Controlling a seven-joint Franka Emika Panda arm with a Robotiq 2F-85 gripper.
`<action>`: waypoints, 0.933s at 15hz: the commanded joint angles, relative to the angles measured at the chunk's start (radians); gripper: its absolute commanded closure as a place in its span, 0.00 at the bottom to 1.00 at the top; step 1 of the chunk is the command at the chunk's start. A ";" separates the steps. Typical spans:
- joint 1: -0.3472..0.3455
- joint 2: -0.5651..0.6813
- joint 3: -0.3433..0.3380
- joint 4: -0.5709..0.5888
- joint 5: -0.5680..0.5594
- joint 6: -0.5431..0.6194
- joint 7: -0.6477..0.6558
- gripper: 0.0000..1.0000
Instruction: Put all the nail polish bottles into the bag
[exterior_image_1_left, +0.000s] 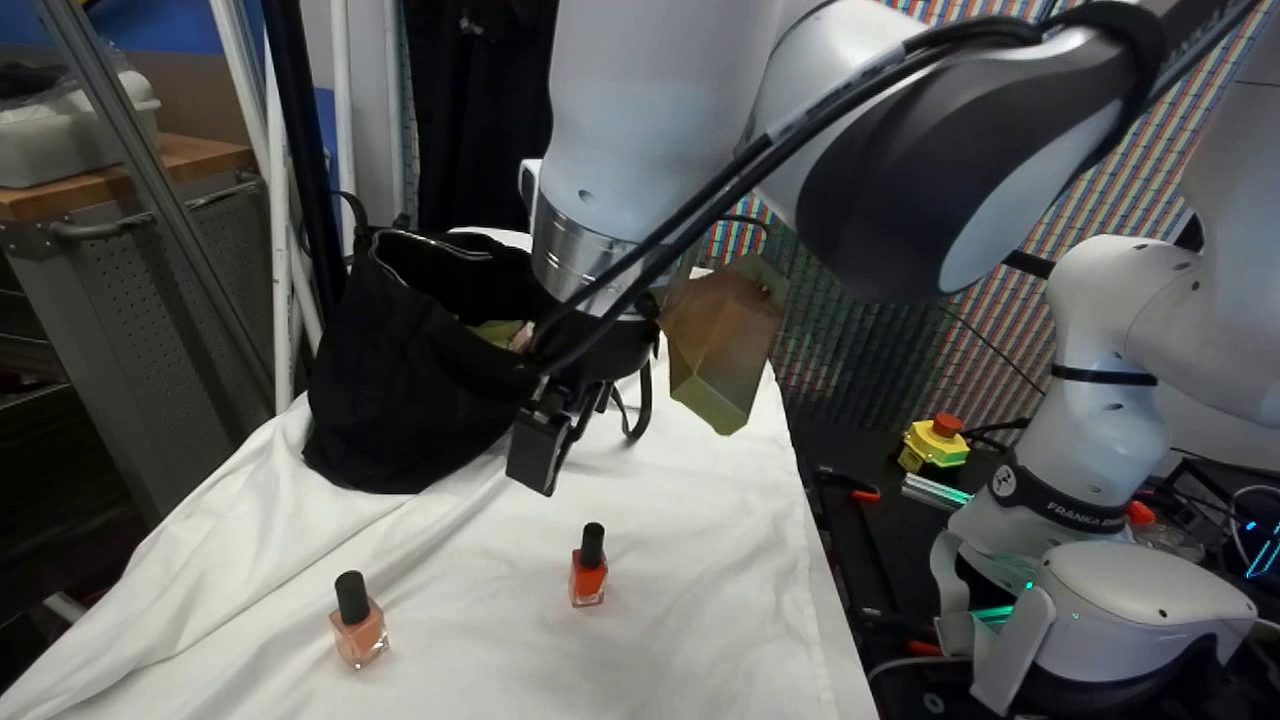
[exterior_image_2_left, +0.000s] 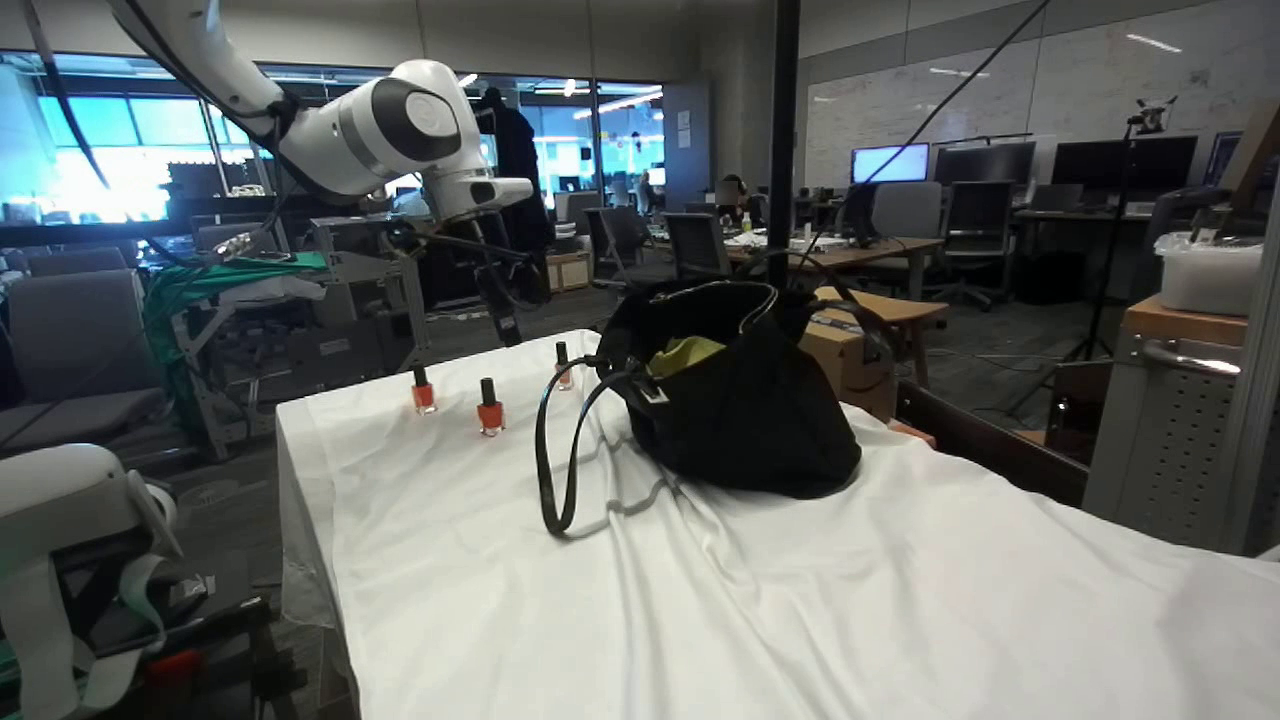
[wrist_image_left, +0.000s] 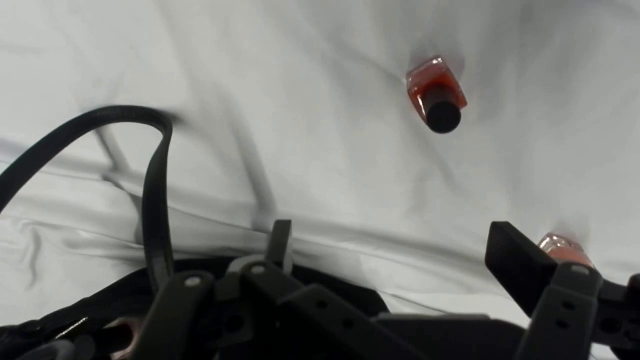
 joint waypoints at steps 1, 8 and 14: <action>-0.001 -0.024 0.007 -0.050 -0.003 0.019 -0.026 0.00; -0.012 -0.028 0.010 -0.123 0.040 0.049 -0.194 0.00; -0.005 -0.018 0.016 -0.134 0.090 0.056 -0.293 0.00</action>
